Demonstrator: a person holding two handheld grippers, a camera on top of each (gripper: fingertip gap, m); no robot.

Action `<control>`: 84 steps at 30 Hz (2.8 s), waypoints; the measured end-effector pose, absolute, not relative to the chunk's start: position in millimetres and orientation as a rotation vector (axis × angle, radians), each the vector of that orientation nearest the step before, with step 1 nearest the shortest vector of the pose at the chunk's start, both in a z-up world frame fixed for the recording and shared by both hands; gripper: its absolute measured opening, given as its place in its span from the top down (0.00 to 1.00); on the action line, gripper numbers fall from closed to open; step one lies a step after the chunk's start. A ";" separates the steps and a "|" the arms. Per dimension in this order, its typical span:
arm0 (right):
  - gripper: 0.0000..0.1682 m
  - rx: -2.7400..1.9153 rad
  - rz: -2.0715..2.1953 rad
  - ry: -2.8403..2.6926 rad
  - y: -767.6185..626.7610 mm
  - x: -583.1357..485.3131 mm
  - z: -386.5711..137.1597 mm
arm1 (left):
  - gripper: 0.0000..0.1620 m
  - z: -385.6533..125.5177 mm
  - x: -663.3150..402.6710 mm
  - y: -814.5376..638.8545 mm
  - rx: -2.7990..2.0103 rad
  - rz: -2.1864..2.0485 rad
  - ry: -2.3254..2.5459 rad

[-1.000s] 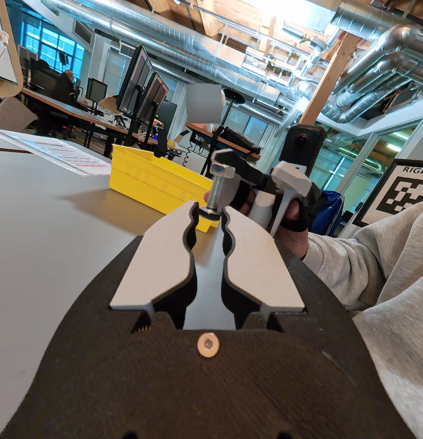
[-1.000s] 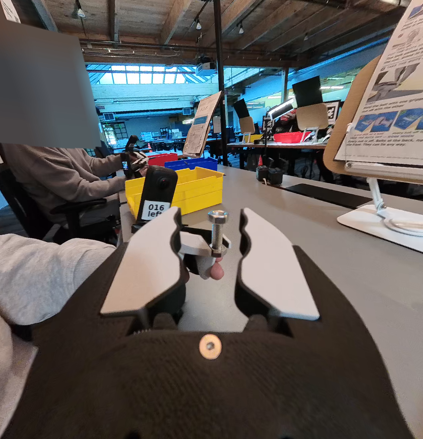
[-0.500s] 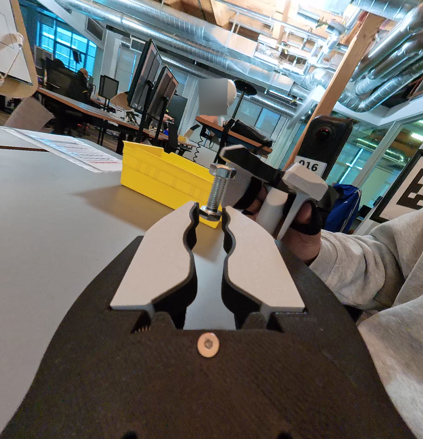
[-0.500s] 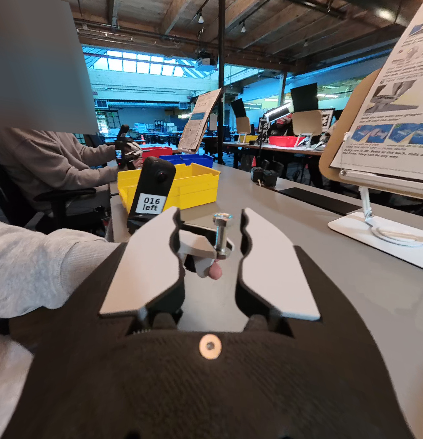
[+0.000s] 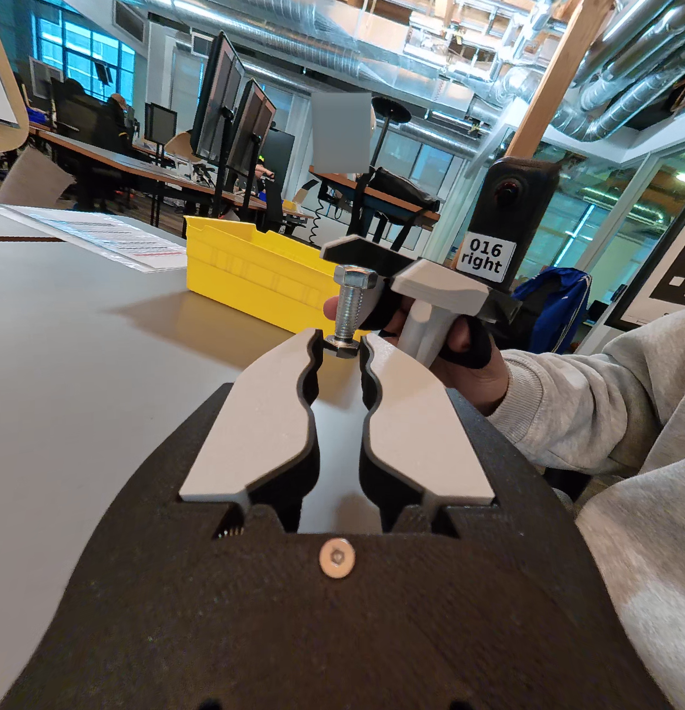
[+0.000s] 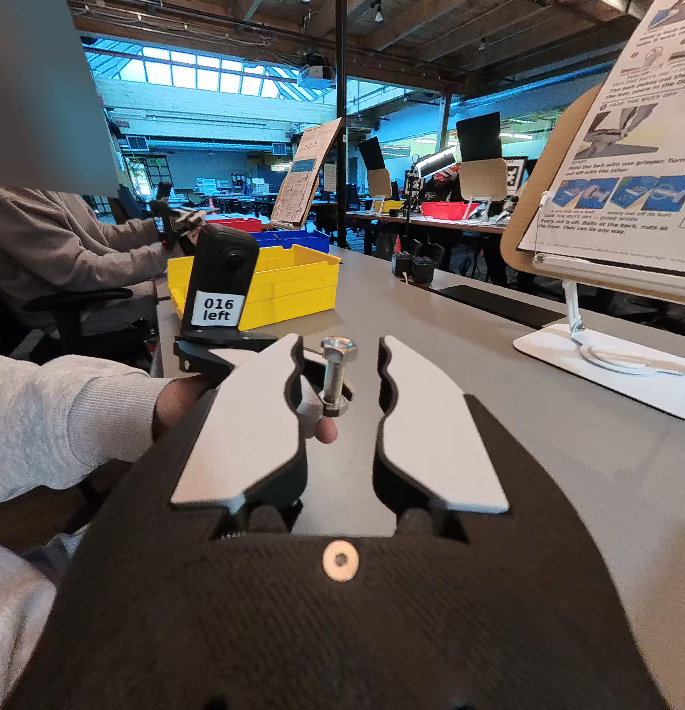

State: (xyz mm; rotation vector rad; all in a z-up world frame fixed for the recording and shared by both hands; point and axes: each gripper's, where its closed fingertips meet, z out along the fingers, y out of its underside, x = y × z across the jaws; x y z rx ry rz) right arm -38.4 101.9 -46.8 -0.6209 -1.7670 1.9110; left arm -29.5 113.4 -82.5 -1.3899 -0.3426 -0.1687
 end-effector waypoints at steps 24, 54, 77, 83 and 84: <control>0.74 -0.601 1.912 -1.829 93.6 -35.8 -55.7 | 0.88 -90.5 -37.8 113.0 -1.430 -0.124 -0.389; 0.69 -0.604 1.883 -1.821 94.5 -39.5 -58.2 | 0.88 -94.3 -41.8 112.4 -1.442 -0.128 -0.424; 0.72 -0.638 1.883 -1.788 100.7 -42.9 -57.8 | 0.88 -96.8 -41.4 113.1 -1.464 -0.104 -0.418; 0.72 -0.664 1.887 -1.831 98.3 -44.6 -66.4 | 0.88 -97.4 -43.1 111.9 -1.467 -0.098 -0.426; 0.72 -0.667 1.889 -1.833 98.2 -44.7 -66.9 | 0.88 -97.8 -43.2 112.1 -1.471 -0.094 -0.425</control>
